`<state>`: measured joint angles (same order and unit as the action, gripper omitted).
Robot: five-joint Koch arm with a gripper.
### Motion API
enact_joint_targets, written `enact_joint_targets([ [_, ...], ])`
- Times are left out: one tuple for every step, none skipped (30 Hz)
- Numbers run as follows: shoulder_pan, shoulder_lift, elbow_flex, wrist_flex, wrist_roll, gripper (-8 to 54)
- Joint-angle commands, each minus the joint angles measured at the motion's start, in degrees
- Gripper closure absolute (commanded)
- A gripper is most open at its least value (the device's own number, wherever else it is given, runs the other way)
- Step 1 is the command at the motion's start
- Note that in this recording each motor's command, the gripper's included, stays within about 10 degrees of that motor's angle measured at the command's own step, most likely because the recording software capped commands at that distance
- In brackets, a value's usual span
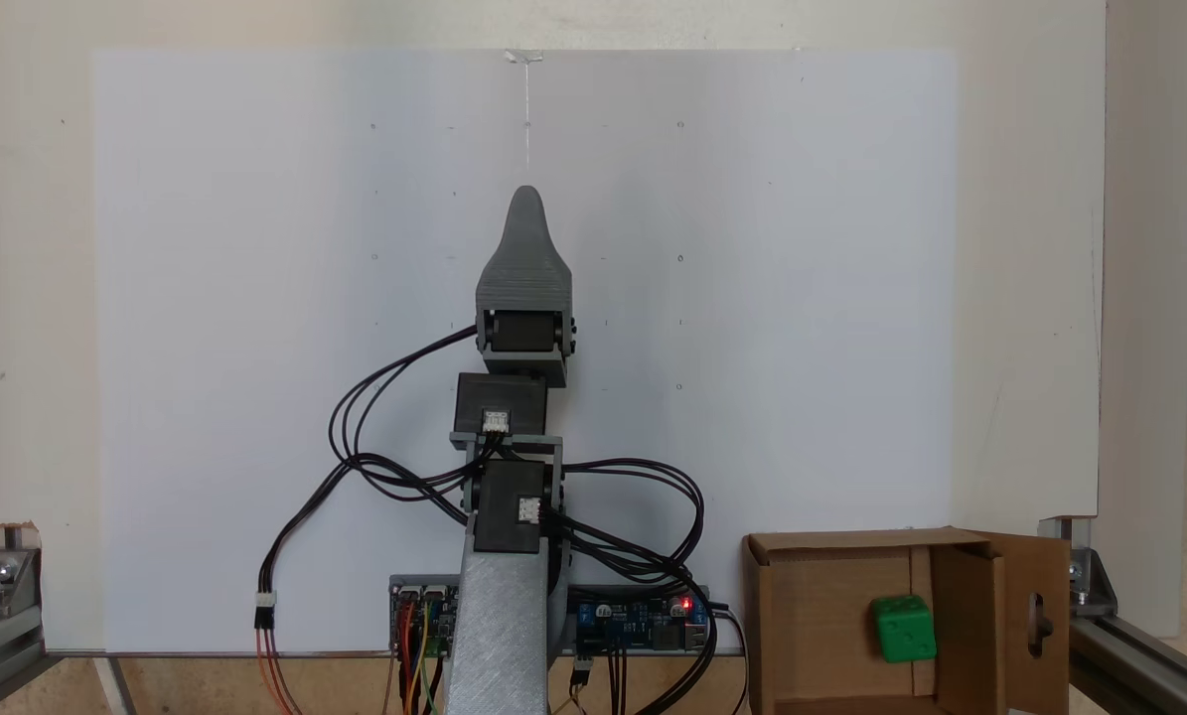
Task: Grasp a green dice and put it in the bin.
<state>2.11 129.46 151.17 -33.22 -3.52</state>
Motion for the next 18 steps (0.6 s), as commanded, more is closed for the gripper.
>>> enact_joint_targets([
  [-0.4,6.4,-0.1,-9.5,1.6,0.6],
  [-0.4,6.4,1.1,-11.8,1.5,0.7],
  [-0.4,6.4,2.2,-14.1,1.2,0.7],
  [-0.4,6.4,3.3,-16.6,1.2,0.8],
  [-0.4,6.4,4.2,-18.8,1.1,0.9],
  [-0.2,6.4,4.9,-21.2,0.9,1.1],
  [-0.1,6.4,5.5,-23.4,0.0,1.1],
  [0.0,6.4,6.2,-25.0,-0.4,1.2],
  [0.2,6.4,6.7,-25.0,-0.4,1.2],
  [0.4,6.4,7.2,-25.3,-0.4,1.2],
  [0.4,6.4,7.7,-25.7,-0.6,1.2],
  [0.4,6.4,8.4,-26.2,-0.9,1.2],
  [0.4,6.4,9.1,-26.5,-0.9,1.2],
  [0.4,6.4,10.0,-26.6,-1.0,1.2],
  [0.3,6.3,10.8,-26.8,-0.9,1.1],
  [0.3,6.3,11.7,-27.8,-1.0,1.2],
  [0.4,6.3,12.3,-29.2,-1.2,1.2],
  [0.4,6.3,12.9,-30.4,-1.3,1.3],
])
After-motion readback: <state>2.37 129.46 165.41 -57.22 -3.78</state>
